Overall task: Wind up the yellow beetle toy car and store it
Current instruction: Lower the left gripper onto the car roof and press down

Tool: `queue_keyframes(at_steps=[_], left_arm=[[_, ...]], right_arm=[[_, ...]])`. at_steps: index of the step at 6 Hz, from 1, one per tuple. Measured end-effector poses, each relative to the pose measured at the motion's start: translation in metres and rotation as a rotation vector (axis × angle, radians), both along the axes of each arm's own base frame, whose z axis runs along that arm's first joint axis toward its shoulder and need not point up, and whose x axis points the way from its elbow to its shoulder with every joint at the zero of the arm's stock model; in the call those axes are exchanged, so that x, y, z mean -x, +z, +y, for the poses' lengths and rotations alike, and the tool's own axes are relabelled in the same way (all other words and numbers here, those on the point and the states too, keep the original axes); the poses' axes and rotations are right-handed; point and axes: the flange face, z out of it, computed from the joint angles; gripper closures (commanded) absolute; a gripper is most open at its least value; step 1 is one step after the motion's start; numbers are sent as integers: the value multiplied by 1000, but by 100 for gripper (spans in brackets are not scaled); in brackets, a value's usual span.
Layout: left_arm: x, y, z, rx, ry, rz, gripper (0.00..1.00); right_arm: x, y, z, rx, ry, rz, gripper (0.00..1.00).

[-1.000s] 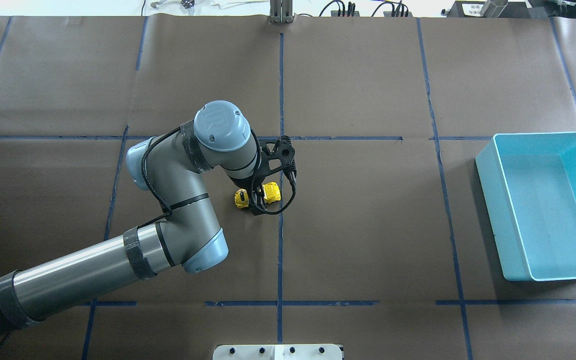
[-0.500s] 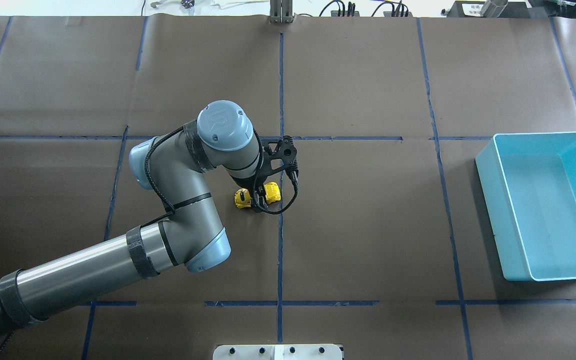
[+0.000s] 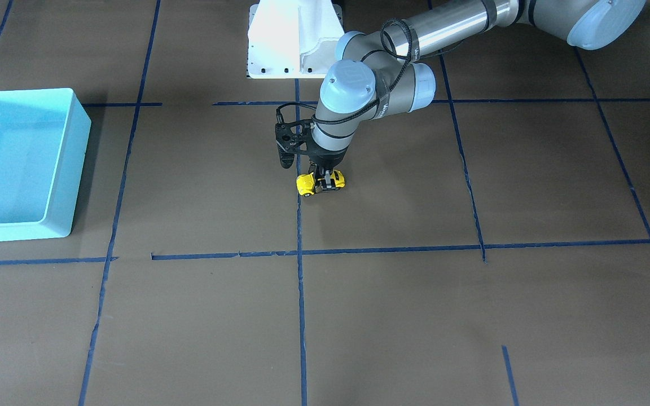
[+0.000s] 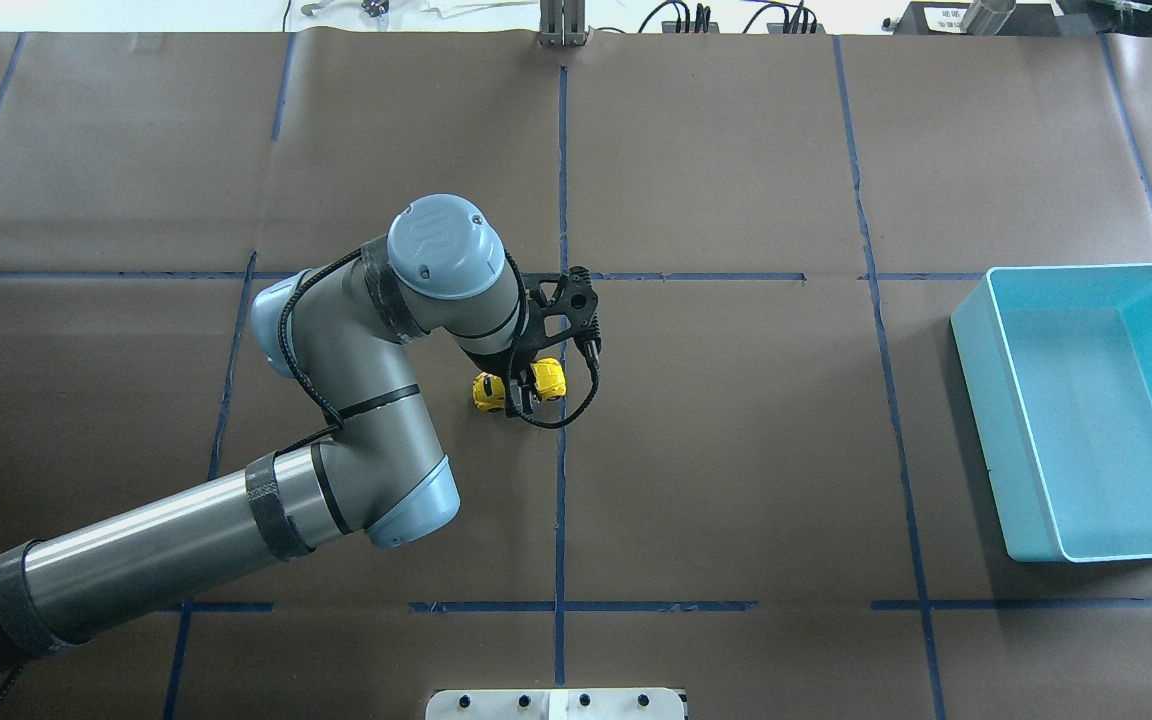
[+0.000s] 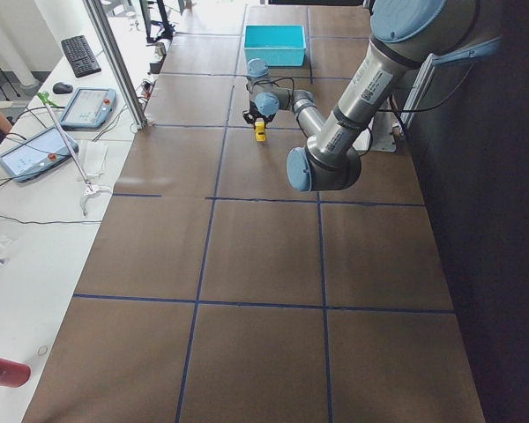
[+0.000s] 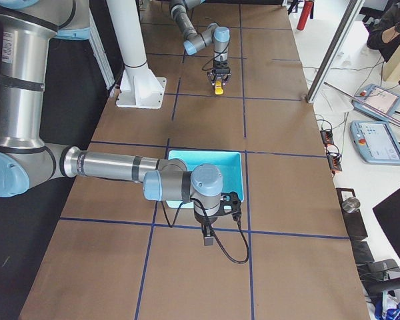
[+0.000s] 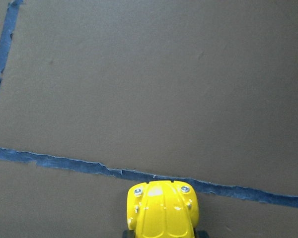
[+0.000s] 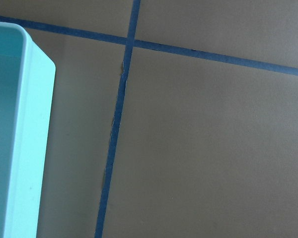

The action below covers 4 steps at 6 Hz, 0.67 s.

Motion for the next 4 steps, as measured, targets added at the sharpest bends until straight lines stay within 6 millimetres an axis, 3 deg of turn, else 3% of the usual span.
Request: queue_keyframes(at_steps=[2, 4], left_arm=[[8, -10, 7, -66, 8, 112, 96], [-1, -24, 26, -106, 65, 226, 96]], right_arm=[[0, 0, 0, 1, 0, 0, 0], [0, 0, 0, 1, 0, 0, 0]])
